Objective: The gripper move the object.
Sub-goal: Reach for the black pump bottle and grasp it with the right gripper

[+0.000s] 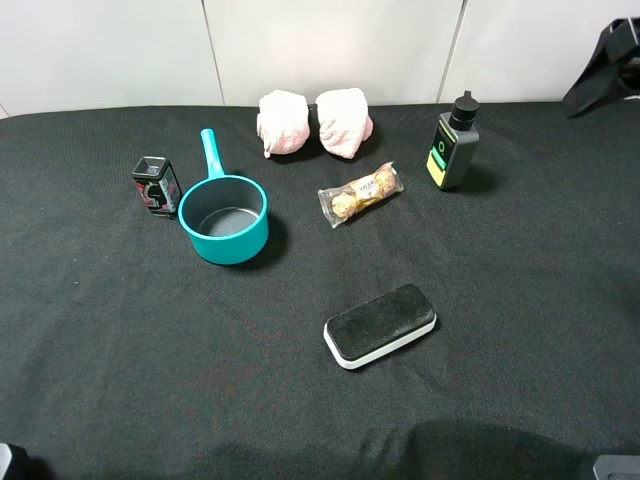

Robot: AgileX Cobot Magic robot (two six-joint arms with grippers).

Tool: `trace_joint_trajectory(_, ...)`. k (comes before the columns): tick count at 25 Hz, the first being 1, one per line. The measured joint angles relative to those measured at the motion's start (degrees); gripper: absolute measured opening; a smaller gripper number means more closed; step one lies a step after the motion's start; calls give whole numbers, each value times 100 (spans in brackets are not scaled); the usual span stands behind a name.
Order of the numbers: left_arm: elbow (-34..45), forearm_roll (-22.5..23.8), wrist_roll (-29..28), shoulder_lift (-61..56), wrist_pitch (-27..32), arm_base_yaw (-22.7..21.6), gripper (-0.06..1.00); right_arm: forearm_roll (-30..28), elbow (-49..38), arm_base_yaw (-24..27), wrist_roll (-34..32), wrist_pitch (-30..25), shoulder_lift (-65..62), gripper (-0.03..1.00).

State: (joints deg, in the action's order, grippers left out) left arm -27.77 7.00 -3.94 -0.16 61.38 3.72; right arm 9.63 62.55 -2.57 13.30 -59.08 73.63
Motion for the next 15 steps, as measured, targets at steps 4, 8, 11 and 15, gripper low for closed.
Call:
trace_joint_trajectory(4,0,0,0,0,0,0,76,-7,284,0,-69,-194,302,69)
trace_joint_trajectory(8,0,0,0,0,0,0,76,-33,573,0,-69,-230,593,69)
trace_joint_trajectory(11,0,0,0,0,0,0,76,-60,848,0,-69,-264,818,69)
trace_joint_trajectory(15,0,0,0,0,0,0,76,-76,1303,0,-69,-308,1165,69)
